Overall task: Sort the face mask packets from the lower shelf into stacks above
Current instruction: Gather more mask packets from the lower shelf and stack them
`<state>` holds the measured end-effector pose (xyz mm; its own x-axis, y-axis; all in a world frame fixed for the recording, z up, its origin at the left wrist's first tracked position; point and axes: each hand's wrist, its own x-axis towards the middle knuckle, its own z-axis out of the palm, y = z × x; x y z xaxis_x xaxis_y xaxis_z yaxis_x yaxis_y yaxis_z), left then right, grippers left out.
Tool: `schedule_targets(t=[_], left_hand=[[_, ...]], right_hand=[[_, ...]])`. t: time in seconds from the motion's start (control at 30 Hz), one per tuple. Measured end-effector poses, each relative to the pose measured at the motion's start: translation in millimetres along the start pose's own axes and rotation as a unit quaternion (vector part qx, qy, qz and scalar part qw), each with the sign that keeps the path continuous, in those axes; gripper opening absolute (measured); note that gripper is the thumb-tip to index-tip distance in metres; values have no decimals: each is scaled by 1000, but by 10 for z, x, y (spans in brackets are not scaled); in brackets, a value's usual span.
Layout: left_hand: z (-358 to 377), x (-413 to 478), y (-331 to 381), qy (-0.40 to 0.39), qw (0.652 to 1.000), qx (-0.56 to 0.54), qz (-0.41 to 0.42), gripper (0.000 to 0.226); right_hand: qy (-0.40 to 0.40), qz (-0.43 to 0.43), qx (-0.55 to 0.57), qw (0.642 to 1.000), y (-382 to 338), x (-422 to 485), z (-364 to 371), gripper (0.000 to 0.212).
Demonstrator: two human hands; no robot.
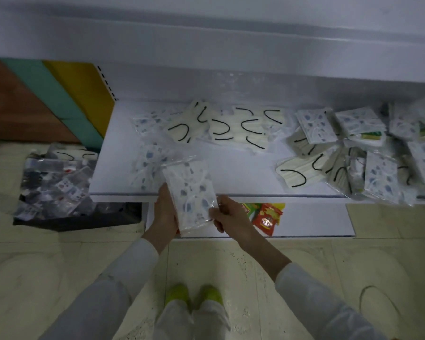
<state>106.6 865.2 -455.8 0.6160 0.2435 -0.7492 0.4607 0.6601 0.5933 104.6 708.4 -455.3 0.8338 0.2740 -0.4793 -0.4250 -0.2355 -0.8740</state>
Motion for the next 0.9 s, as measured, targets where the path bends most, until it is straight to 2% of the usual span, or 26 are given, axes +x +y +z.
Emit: schedule_targets(t=[0.1,0.2,0.27,0.33,0.47,0.6,0.7,0.8,0.9], left_hand=[[-133,-63,133,-10,999,-45,0,39],[-356,-96,230,35,996,53,64,23],[-544,-84,306,69,987,98,106,31],[-732,-75,435,92,983,94,129,41],[-1198,23,722,140,975,73,154,45],[-1600,84,931,159,969,74,175,45],[-1825,153,1024,159,967,83,183,48],[-1957,197,1072,161,963,93,196,49],[-2028,235,1075,145,966,88,194,51]], right_hand=[[-13,-4,-118,993,-46,60,199,9],[-48,-27,-197,979,-129,128,421,5],[-55,-34,-234,970,-192,195,590,14],[1,-31,-244,969,-256,295,745,33],[114,-41,-274,954,-390,576,1057,25],[159,41,-325,931,-496,976,1500,38],[187,94,-405,890,-465,1233,1811,60],[233,97,-458,853,-424,1374,2031,67],[247,122,-391,878,-459,1454,2082,69]])
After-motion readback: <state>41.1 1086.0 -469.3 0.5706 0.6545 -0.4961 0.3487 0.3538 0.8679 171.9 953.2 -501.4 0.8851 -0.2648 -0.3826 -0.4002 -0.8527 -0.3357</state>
